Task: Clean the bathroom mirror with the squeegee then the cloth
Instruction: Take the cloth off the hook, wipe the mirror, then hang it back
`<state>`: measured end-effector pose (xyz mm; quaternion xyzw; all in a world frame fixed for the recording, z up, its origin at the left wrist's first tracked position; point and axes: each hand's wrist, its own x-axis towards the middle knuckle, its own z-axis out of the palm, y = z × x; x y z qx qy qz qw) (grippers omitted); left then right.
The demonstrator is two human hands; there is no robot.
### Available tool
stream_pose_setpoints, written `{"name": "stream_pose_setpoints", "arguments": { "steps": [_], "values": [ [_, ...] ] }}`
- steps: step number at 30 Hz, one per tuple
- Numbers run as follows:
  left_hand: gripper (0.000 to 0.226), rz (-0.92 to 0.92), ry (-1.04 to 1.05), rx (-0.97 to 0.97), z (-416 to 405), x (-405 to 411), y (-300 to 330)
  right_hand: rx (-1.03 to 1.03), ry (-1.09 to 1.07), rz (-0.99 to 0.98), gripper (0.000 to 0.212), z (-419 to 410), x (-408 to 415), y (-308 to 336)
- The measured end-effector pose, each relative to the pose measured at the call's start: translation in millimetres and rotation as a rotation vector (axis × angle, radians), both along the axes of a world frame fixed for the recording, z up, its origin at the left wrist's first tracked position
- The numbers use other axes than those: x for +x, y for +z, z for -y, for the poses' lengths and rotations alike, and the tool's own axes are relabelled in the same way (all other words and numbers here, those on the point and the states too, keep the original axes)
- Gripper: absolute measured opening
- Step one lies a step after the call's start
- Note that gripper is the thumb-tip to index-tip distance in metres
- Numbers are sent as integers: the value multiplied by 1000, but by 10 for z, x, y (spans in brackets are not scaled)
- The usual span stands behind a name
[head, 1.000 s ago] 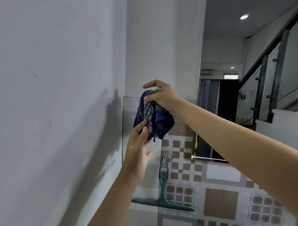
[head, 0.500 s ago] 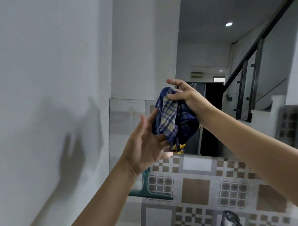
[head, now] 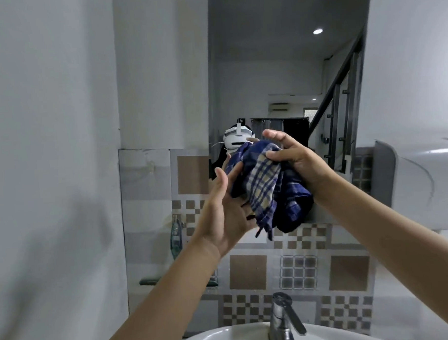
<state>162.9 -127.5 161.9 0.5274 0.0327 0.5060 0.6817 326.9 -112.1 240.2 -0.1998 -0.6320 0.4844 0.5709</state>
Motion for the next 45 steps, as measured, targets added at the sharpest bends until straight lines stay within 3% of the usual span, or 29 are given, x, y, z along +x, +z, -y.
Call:
{"name": "stream_pose_setpoints", "arguments": {
  "steps": [3,5,8,12,14,17,21,23,30,37,41,45],
  "values": [
    [50,40,185,-72,63,164,92,16,-67,63,25,93,290,-107],
    [37,-107,328,-14,87,230,171,53,-160,185,16,149,459,-180],
    [45,-343,447,94,88,306,261,36,-250,253,16,208,688,-279],
    [52,-733,690,293,92,388,395,40,-308,261,28,211,916,-486],
    [55,-821,814,366,109,451,432,82,-369,293,38,227,992,-593],
    [50,-805,931,481,155,555,424,36,-373,298,45,276,1093,-696],
    [43,-665,973,546,193,695,339,67,-411,334,72,238,1262,-797],
    [39,-702,1042,615,181,747,304,108,-398,362,74,223,1323,-846],
    [36,-783,1155,713,181,852,340,375,-572,412,37,233,1449,-951],
    [30,-652,958,723,144,852,363,424,-297,75,34,305,1439,-973],
    [20,-648,943,686,104,854,354,578,-334,217,14,319,1439,-941],
    [18,-643,934,665,85,870,404,444,-101,296,12,360,1475,-903]
  ]
}}
